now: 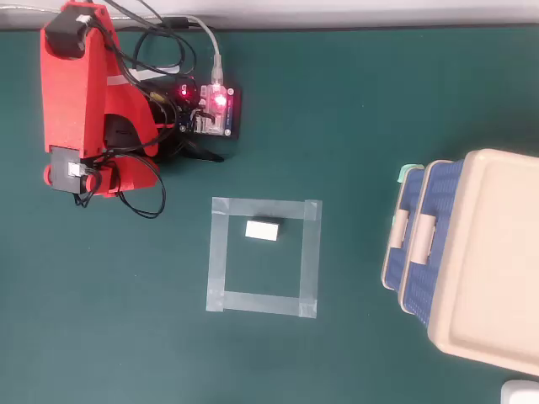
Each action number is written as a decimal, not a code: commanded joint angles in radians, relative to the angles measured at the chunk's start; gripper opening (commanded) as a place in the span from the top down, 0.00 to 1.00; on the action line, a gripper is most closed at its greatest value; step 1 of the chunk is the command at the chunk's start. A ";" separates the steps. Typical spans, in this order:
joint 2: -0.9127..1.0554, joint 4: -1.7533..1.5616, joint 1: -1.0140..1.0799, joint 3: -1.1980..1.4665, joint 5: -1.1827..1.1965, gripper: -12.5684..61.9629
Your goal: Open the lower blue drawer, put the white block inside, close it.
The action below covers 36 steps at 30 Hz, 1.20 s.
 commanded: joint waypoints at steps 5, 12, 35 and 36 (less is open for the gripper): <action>0.041 0.156 0.017 -0.063 0.006 0.37; 0.014 0.353 -0.012 -0.738 0.230 0.38; -0.773 -1.971 -1.396 -0.430 1.735 0.38; -0.813 -2.100 -1.396 -0.396 1.732 0.38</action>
